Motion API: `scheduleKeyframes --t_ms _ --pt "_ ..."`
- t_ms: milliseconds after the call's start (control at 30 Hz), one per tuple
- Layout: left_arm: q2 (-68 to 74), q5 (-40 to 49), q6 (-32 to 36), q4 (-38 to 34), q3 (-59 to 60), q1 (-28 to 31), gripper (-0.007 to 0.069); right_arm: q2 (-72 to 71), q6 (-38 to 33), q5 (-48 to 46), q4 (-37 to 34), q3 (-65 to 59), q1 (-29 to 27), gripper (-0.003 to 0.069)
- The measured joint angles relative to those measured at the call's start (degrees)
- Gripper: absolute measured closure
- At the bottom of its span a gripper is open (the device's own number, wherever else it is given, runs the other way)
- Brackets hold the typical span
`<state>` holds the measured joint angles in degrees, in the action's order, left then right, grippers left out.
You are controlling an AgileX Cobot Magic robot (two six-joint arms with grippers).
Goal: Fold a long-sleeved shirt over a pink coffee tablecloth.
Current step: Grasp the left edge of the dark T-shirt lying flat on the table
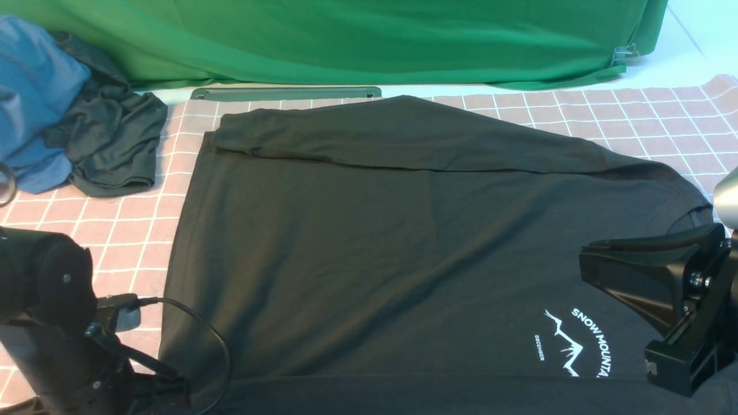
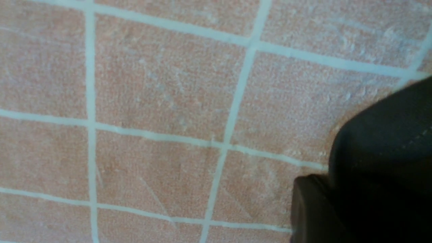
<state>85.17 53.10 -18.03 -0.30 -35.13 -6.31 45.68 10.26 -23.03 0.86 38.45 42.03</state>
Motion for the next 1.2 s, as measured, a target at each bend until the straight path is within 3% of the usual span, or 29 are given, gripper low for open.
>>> scheduleKeyframes --t_ms 33,133,333,633,800,967,1100,1200 --pt "0.00 1.07 0.07 0.72 -0.24 0.00 0.0551 0.00 0.00 0.00 0.06 0.00 0.00 0.0568" --pt "-1.36 5.23 -1.86 3.07 -1.25 0.00 0.0601 0.00 0.00 0.00 0.06 0.00 0.00 0.0568" --pt "-12.41 10.69 -9.80 3.96 -2.18 0.00 0.0611 0.00 0.00 0.00 0.06 0.00 0.00 0.0568" --pt "-18.06 14.50 -10.44 3.90 -2.18 0.00 0.0601 0.00 0.00 0.17 0.06 0.00 0.00 0.0567" --pt "-18.06 15.70 -10.44 4.64 -2.18 0.00 0.0481 0.00 0.00 0.17 0.06 0.00 0.00 0.0568" --pt "-18.11 14.44 -9.81 6.26 -3.37 0.00 0.0309 0.00 0.00 0.17 0.06 0.00 0.00 0.0568" --pt "-18.11 5.71 -2.00 -0.29 -3.89 0.04 0.0225 0.00 0.00 0.19 0.06 0.00 0.00 0.0568" --pt "-16.96 1.16 1.14 -4.61 -3.91 0.04 0.0211 0.00 0.00 0.19 0.06 0.00 0.00 0.0568"
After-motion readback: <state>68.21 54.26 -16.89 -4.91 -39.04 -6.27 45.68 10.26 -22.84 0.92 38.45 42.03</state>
